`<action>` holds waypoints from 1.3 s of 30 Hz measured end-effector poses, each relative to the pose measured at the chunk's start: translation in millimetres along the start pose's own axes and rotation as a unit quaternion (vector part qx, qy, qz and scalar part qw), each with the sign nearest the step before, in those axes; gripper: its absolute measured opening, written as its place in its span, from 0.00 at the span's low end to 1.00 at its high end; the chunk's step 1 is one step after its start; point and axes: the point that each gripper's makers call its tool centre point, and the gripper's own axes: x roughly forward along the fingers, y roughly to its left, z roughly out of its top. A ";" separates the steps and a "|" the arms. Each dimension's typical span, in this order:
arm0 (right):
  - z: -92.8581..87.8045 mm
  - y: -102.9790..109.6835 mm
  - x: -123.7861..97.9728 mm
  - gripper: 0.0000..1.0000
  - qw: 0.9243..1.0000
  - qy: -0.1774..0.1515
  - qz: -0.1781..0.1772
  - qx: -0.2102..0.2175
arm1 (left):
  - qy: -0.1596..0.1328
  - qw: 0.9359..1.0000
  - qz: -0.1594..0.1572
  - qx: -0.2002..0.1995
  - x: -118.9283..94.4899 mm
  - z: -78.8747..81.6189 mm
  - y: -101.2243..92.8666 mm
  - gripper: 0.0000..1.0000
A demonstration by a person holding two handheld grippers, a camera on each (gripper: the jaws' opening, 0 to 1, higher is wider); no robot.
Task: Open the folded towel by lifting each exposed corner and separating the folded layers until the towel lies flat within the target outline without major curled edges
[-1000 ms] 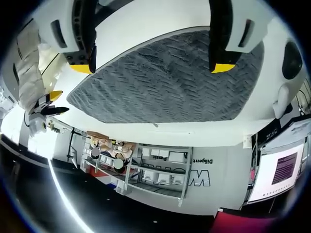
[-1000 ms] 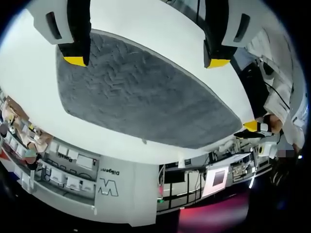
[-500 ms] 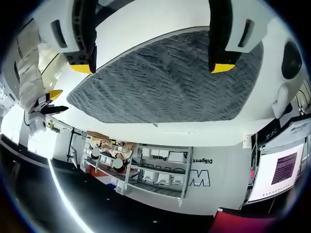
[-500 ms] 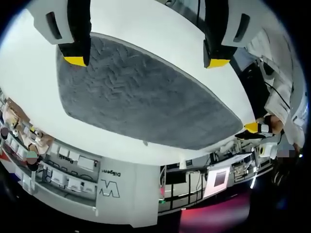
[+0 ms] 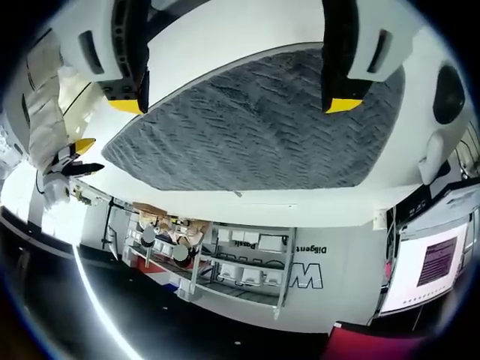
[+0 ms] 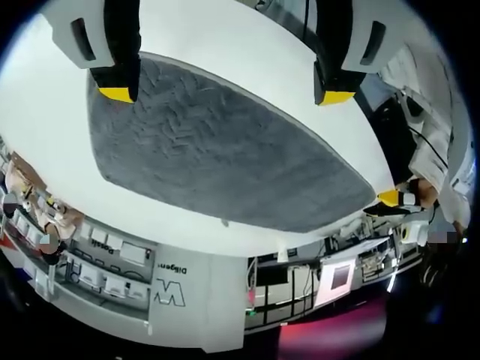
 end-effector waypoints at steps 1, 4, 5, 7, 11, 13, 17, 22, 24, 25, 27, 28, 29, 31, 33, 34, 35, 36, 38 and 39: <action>0.3 0.0 -0.1 0.96 1.000 0.000 0.000 0.000 | 0.000 1.000 0.000 0.000 -0.1 0.1 0.1 0.94; 1.4 0.0 -0.2 0.96 1.000 -0.001 0.000 -0.001 | 0.001 1.000 0.000 0.001 -0.2 0.1 0.3 0.94; 1.9 0.1 -0.2 0.96 1.000 -0.002 0.000 -0.001 | 0.001 1.000 0.001 0.001 -0.1 0.2 0.5 0.94; 2.6 0.3 0.0 0.96 1.000 -0.001 0.000 -0.002 | 0.001 1.000 0.000 0.001 0.0 0.7 0.3 0.95; 4.1 1.3 1.2 0.96 1.000 -0.001 0.002 -0.003 | -0.001 1.000 0.000 0.002 0.0 2.3 -0.2 0.95; 4.7 1.5 2.0 0.96 1.000 0.000 0.003 -0.003 | -0.003 1.000 0.000 0.003 0.3 2.9 -0.1 0.96; 6.3 2.6 2.7 0.96 1.000 -0.002 0.004 -0.004 | -0.002 1.000 0.000 0.003 0.1 2.4 0.8 0.96; 3.5 2.7 3.7 0.96 1.000 0.000 0.004 0.000 | -0.009 1.000 0.004 -0.001 -1.8 3.5 3.9 0.97; 1.7 2.4 3.8 0.96 1.000 0.001 0.003 0.003 | -0.010 1.000 0.004 0.000 -2.3 4.2 4.4 0.97; 1.0 2.3 3.7 0.96 1.000 0.001 0.003 0.004 | -0.012 1.000 0.005 0.001 -2.7 5.3 4.7 0.97; 0.3 1.9 2.9 0.96 1.000 0.003 0.001 0.005 | -0.015 1.000 0.005 0.002 -3.4 7.0 4.6 0.97; 0.3 1.9 2.6 0.96 1.000 0.003 0.001 0.005 | -0.016 1.000 0.004 0.002 -3.4 7.7 4.5 0.97; 0.7 1.7 2.1 0.96 1.000 0.002 0.000 0.005 | -0.019 1.000 0.004 0.002 -3.5 8.4 4.3 0.97; 1.6 1.4 1.2 0.96 1.000 -0.001 -0.002 0.005 | -0.021 1.000 0.003 0.002 -3.1 9.2 4.6 0.98; 2.3 1.6 1.1 0.96 1.000 -0.002 -0.002 0.006 | -0.022 1.000 0.003 0.002 -2.9 8.9 4.7 0.98; 2.6 1.9 1.4 0.96 1.000 -0.002 -0.002 0.006 | -0.021 1.000 0.002 0.001 -2.5 8.0 4.4 0.98; 2.9 2.1 1.7 0.96 1.000 -0.002 -0.002 0.006 | -0.021 1.000 0.001 0.001 -2.3 7.4 4.3 0.98; 3.1 2.4 2.0 0.96 1.000 -0.002 -0.002 0.006 | -0.021 1.000 0.001 0.001 -2.3 7.2 4.2 0.98; 3.9 3.2 2.6 0.96 1.000 -0.004 0.000 0.008 | -0.021 1.000 0.000 0.001 -2.6 7.0 4.5 0.98; 4.4 3.5 2.8 0.96 1.000 -0.005 0.000 0.008 | -0.023 1.000 0.001 0.001 -2.9 7.4 5.0 0.98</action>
